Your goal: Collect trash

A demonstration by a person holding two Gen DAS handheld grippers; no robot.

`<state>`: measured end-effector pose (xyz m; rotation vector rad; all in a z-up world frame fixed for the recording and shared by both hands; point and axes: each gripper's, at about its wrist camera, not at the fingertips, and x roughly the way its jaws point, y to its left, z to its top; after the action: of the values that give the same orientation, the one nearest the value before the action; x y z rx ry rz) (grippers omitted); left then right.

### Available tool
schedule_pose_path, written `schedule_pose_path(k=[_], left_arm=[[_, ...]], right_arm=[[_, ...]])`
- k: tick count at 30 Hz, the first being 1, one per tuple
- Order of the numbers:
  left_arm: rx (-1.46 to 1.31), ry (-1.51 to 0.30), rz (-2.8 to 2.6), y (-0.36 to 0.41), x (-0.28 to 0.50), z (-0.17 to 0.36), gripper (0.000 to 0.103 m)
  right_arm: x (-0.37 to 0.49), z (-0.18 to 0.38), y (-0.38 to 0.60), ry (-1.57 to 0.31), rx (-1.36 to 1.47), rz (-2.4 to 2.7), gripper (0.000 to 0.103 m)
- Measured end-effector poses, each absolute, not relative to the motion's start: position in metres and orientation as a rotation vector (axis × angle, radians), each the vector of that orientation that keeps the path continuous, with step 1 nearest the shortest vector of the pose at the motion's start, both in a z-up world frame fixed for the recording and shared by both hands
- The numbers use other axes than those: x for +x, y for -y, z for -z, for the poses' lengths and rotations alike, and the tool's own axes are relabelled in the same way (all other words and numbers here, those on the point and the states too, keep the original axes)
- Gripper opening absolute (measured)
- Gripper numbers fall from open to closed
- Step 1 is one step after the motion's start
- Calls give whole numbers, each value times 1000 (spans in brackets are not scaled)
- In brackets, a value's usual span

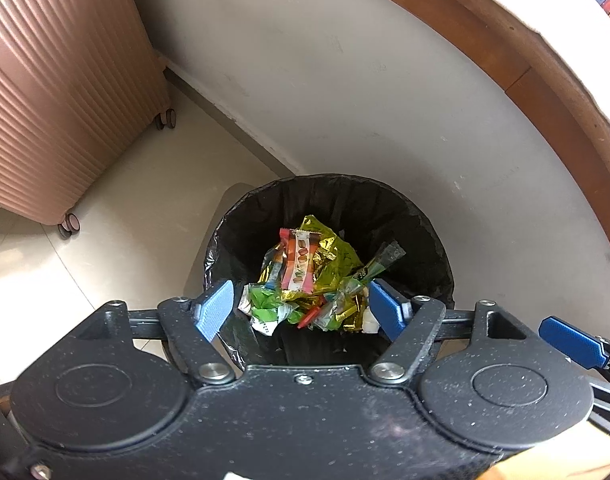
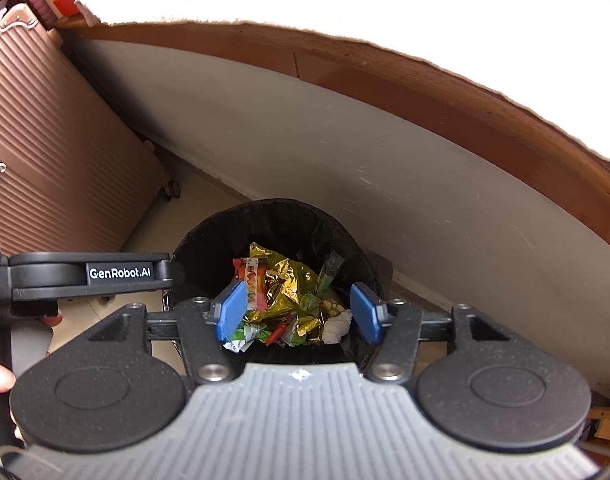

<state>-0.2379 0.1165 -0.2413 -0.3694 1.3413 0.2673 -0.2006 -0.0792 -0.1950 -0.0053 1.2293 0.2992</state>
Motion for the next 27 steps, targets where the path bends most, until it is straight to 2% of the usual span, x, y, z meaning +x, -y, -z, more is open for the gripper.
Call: schedule_pose_path(k=[9,27], left_arm=[[-387,-1325,-256,-114,-243,239,80],[-375,-1323,-235,-111,-246,238,84]], right_arm=[[-203,191,78,-1222,3,-288,71],[-202,191,80,-1222,4,-287,72]])
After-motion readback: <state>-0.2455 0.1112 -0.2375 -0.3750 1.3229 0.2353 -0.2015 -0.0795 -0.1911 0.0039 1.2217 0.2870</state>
